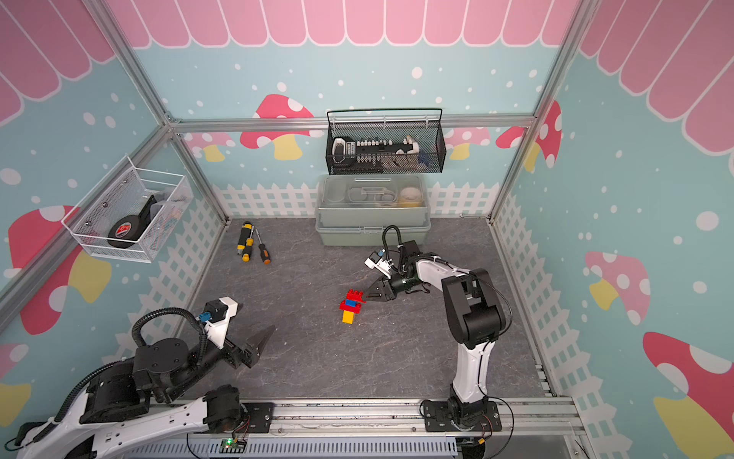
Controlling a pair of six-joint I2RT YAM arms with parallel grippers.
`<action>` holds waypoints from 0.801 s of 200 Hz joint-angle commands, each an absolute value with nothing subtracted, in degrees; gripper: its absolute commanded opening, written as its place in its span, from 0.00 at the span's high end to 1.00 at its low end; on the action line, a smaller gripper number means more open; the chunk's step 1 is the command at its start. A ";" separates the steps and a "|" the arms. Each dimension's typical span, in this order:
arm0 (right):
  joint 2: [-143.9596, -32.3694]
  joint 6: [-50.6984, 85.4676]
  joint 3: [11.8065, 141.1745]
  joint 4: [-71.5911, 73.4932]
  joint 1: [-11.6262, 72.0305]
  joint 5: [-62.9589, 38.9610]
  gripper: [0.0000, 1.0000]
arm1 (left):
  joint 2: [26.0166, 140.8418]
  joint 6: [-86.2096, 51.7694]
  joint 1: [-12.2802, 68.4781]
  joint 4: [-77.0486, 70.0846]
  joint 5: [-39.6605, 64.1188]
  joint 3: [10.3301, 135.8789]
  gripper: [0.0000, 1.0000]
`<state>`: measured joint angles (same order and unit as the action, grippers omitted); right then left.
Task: Assemble the letter f with lego
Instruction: Place the lego brick at the center of the board.
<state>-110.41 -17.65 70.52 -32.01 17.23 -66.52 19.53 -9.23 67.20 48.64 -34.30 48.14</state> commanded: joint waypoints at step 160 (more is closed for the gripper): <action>-116.82 -10.50 67.89 -23.55 16.96 -72.21 0.68 | 19.04 -10.02 67.10 49.48 -34.45 47.72 0.01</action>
<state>-115.15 -11.16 67.57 -24.05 17.23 -69.43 19.53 -9.23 67.20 48.64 -34.30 48.14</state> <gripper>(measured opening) 0.327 0.992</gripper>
